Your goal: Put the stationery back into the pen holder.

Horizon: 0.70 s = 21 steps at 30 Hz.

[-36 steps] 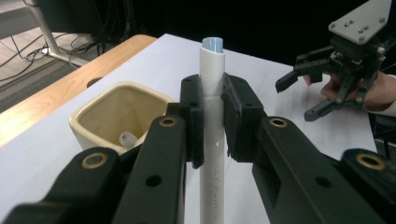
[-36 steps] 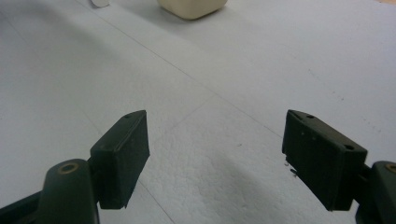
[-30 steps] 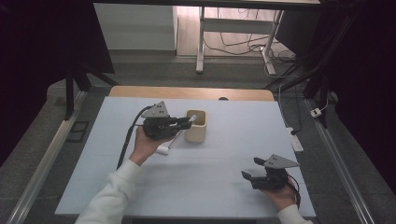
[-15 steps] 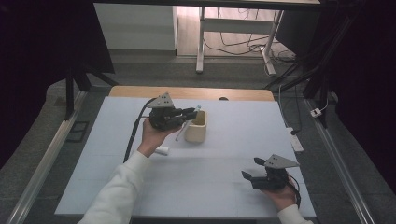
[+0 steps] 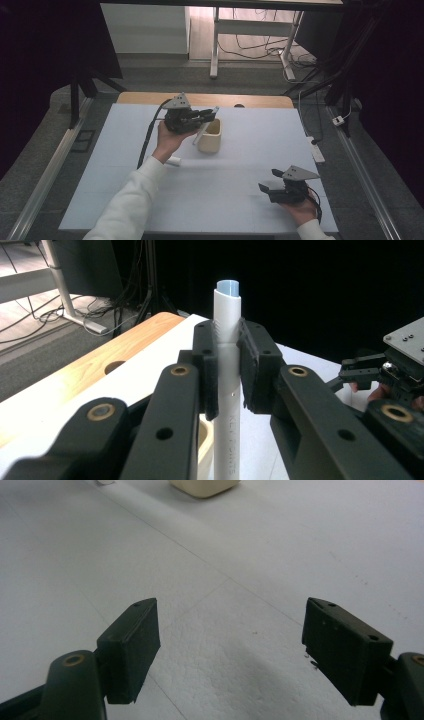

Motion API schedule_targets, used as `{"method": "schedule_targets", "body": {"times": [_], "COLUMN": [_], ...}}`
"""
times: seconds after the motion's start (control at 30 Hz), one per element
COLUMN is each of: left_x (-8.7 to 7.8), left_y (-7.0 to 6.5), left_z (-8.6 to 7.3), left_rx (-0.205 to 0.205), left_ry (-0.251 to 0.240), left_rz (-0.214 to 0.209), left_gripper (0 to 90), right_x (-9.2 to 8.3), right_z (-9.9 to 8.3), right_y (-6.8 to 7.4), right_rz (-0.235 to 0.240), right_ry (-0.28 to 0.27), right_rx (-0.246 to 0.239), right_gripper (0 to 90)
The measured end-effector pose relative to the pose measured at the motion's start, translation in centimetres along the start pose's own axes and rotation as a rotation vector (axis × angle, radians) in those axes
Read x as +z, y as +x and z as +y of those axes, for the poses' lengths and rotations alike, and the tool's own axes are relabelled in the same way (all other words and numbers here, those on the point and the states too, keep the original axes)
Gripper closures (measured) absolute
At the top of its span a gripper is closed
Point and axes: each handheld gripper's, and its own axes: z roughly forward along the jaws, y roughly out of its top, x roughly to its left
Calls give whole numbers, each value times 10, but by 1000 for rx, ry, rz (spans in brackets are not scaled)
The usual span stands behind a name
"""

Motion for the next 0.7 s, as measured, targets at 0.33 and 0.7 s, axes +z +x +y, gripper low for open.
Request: {"method": "schedule_targets", "body": {"times": [0.33,0.7], "left_x": [13,35], "left_y": [3,10], "left_z": [17,38], "left_rx": [1,19], "left_ry": [-7,-18], "left_rz": [15,41], "left_gripper": [779,778], "right_x": [0,-1], "right_z": [0,-1], "right_y": [0,-1], "right_rz": [0,4], "right_ry": [1,-1], "right_rx": [4,7], "right_gripper": [230,231]}}
